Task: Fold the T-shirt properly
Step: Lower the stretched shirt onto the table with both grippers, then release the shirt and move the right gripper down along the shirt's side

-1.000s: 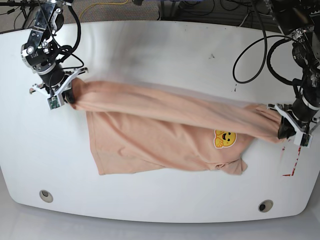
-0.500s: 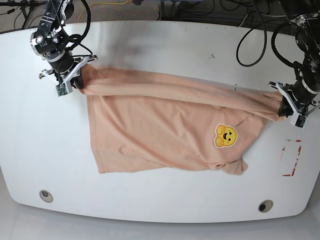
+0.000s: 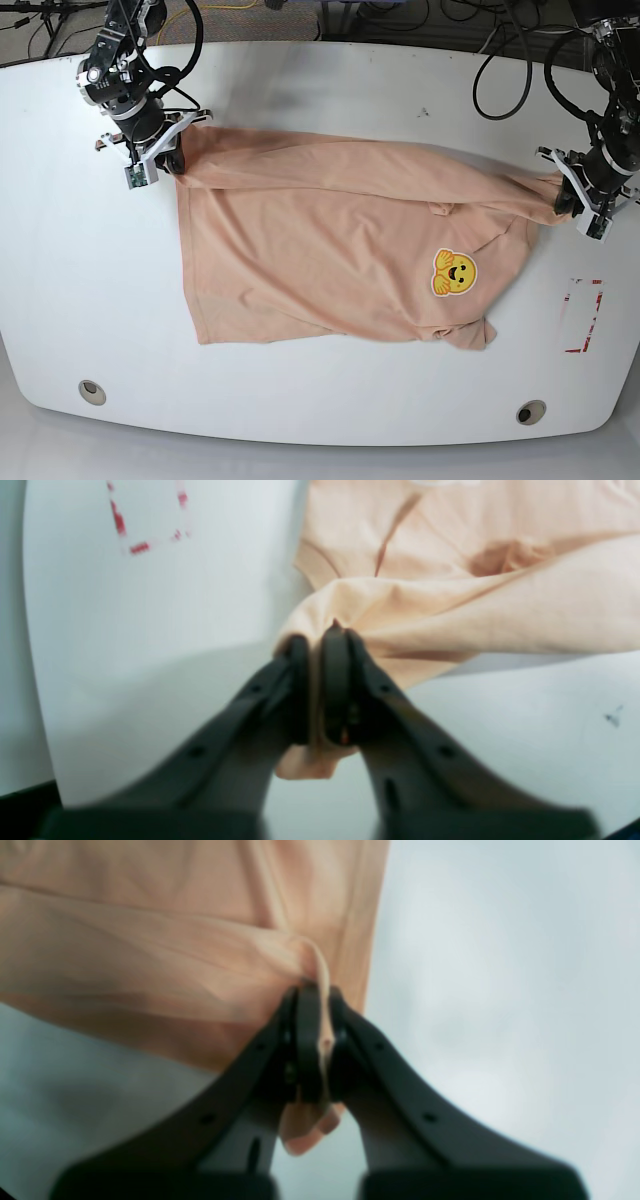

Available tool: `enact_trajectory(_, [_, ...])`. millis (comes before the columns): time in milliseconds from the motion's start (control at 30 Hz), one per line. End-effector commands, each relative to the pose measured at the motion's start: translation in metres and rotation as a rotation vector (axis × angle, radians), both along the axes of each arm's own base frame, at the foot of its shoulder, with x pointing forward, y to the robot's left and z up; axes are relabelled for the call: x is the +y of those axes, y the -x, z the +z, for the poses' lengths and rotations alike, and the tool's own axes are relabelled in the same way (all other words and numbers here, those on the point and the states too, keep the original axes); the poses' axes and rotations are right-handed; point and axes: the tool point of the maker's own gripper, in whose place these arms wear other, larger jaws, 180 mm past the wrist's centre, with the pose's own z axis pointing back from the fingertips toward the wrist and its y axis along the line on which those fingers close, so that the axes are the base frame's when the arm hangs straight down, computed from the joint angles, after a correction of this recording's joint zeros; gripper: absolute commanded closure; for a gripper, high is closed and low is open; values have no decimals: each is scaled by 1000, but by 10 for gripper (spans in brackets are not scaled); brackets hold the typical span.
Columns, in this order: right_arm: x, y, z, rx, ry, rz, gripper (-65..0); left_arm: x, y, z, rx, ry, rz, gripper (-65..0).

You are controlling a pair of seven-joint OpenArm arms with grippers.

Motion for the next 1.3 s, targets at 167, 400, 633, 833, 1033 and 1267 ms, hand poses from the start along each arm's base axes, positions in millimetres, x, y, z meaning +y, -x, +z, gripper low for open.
enact_trajectory(167, [-4,7,-7,15,-10,-11,-341,1,2,5,-10,-25,-33,-535])
enact_trajectory(400, [-6,6,-5,9,-3,-8,-525,4,1,8,-19,-24,-24,-528])
enact_trajectory(633, [-15,-26,14,-67,24,0,-525,22,-4,25,-79,-31,33,-526])
enact_trajectory(833, [-20,-61,27,-128,8,-10,-526,24,-16,41,-132,-32,41,-526])
enact_trajectory(1033, [-15,-105,24,-132,-26,30,-526,42,-15,51,-163,-44,97,-526])
enact_trajectory(1267, [-7,-155,12,-100,-53,101,-526,52,-12,56,-177,-51,127,-526])
